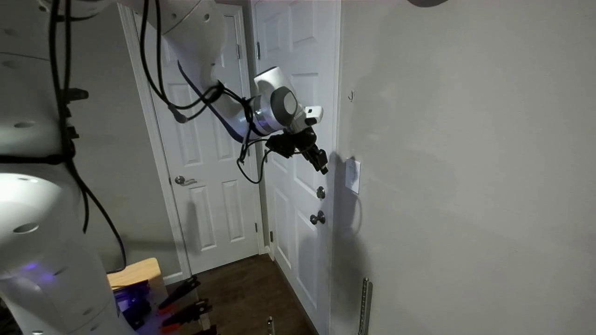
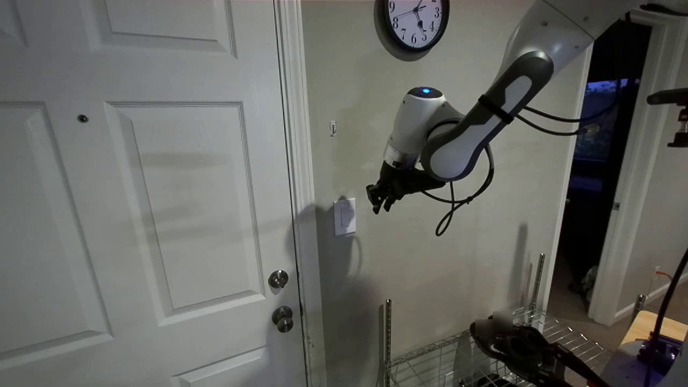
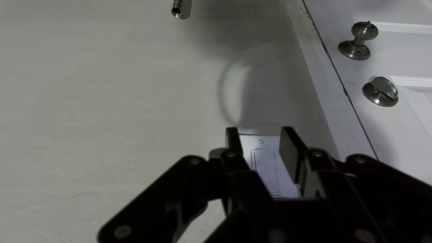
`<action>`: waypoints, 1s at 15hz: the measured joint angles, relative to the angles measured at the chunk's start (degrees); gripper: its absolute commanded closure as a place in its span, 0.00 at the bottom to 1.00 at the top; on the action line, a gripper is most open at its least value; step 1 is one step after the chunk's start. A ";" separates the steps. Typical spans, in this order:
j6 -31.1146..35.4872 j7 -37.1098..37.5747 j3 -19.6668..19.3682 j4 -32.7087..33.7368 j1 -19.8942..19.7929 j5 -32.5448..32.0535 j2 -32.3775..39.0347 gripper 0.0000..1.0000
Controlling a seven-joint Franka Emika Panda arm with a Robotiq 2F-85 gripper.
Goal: Flip the switch on the wall
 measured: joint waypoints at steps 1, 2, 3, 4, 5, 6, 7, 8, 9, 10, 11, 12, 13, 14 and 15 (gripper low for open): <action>0.21 0.43 -0.06 0.76 0.00 -0.24 0.98 0.99; 0.47 0.43 -0.07 1.59 0.00 -0.23 2.10 0.99; 0.84 0.43 -0.07 2.49 0.04 -0.24 3.29 1.00; 1.21 0.43 -0.07 3.49 0.14 -0.24 4.58 1.00; 1.44 0.44 -0.11 4.61 0.34 -0.28 5.87 1.00; 1.57 0.47 -0.24 5.78 0.68 -0.29 7.16 0.99; 1.67 0.48 -0.39 6.97 1.02 -0.30 8.43 0.99; 1.72 0.48 -0.59 8.07 1.43 -0.30 9.66 0.99; 1.73 0.48 -0.74 9.09 1.76 -0.30 10.82 0.99; 1.75 0.48 -0.92 9.99 2.08 -0.30 11.88 0.99; 1.75 0.48 -1.09 10.80 2.34 -0.30 12.85 0.99; 1.78 0.48 -1.24 11.57 2.54 -0.30 13.80 0.99; 1.88 0.62 -1.63 12.30 2.93 -0.30 14.67 0.99; 2.08 0.93 -2.27 13.06 3.52 -0.39 15.46 0.99; 2.39 1.48 -3.13 13.83 4.22 -0.74 16.24 0.99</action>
